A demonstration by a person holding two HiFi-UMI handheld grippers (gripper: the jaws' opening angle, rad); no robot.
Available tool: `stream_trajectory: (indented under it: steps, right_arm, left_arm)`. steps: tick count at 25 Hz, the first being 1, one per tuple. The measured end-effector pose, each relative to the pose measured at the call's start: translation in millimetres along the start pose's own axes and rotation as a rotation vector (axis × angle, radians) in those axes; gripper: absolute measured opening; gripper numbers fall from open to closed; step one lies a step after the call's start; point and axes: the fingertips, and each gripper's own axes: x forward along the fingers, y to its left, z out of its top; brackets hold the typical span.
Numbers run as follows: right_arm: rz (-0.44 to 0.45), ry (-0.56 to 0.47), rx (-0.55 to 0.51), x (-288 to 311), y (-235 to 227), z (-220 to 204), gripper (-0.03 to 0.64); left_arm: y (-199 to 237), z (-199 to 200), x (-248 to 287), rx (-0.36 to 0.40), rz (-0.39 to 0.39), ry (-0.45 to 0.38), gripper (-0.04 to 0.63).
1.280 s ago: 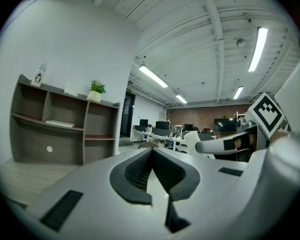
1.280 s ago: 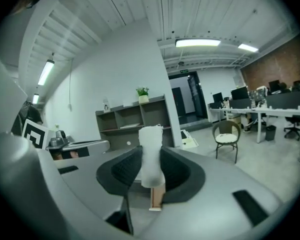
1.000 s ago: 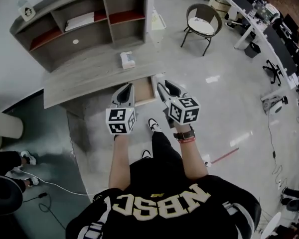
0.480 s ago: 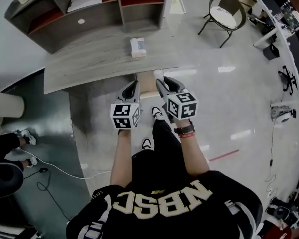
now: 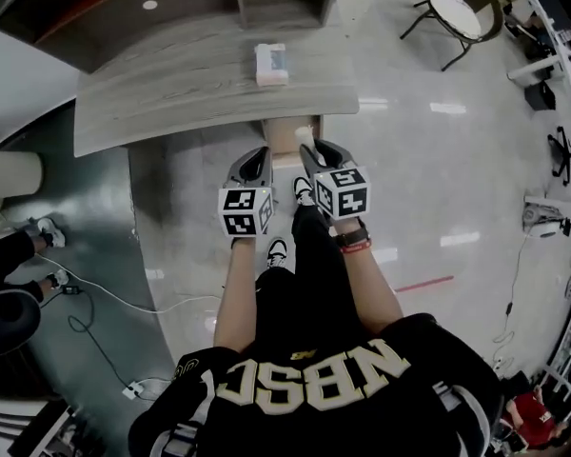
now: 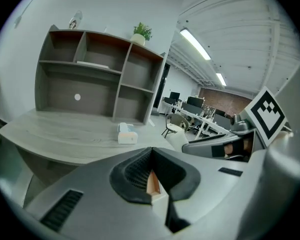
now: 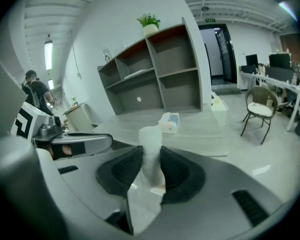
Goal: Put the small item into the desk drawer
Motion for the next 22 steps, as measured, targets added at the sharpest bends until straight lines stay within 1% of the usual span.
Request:
stream_trajectory:
  steps: [4, 9, 17, 22]
  right_arm:
    - [0.047, 0.068, 0.082, 24.2, -5.7, -24.3, 0.124]
    - [0.083, 0.144, 0.120, 52.1, -14.2, -53.3, 0.125]
    - [0.112, 0.244, 0.103, 96.2, -25.5, -89.4, 0.124]
    - [0.137, 0.305, 0.075, 125.6, -32.3, -114.6, 0.124]
  left_arm:
    - [10.6, -22.5, 12.9, -0.030, 0.027, 0.042, 0.014]
    - [21.1, -48.9, 23.6, -0.055, 0.060, 0.102, 0.014]
    - [36.7, -74.3, 45.8, -0.073, 0.079, 0.156, 0.014]
    - [50.4, -96.4, 58.3, -0.140, 0.088, 0.190, 0.014]
